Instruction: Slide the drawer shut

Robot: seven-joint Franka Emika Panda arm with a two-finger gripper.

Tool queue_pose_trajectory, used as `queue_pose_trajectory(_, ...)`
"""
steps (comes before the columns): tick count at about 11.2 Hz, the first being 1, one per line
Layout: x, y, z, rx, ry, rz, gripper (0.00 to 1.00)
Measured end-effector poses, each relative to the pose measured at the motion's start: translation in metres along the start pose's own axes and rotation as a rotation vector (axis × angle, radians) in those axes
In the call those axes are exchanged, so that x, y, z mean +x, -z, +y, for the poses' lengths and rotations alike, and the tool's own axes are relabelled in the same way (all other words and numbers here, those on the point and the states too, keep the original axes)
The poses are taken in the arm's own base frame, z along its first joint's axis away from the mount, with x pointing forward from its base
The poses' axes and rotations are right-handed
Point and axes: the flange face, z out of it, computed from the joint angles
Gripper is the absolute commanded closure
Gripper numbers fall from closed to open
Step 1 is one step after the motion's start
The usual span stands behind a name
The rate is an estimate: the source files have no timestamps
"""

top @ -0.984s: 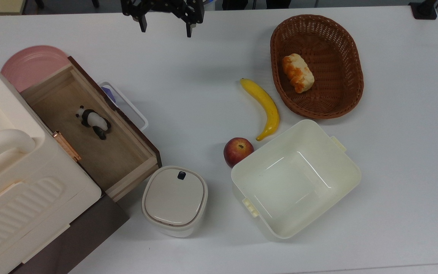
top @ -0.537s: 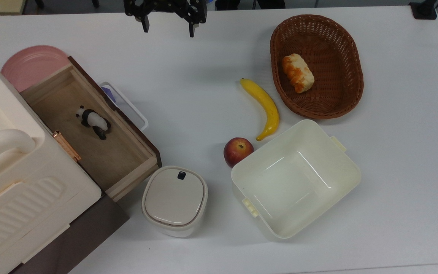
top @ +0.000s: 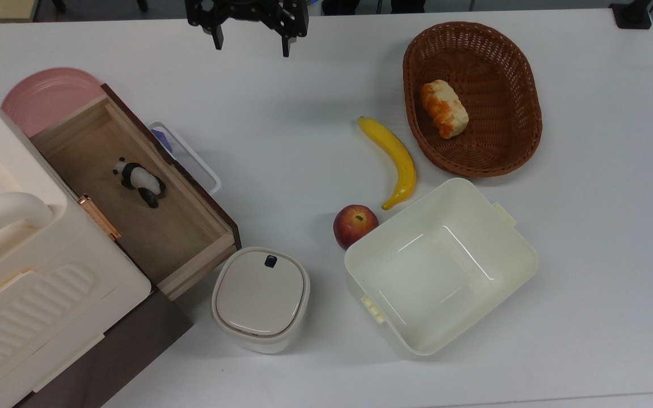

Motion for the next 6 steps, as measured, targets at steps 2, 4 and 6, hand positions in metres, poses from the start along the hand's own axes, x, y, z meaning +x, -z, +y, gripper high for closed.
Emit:
queue_pose_trajectory(2,0.002,-0.009,0.000,-0.003,-0.031,-0.027,1.00)
queue_pose_trajectory(4,0.009,-0.027,-0.007,-0.008,-0.059,-0.057,1.00)
queue_pose_trajectory(6,0.014,-0.043,-0.019,-0.013,-0.079,-0.083,1.00)
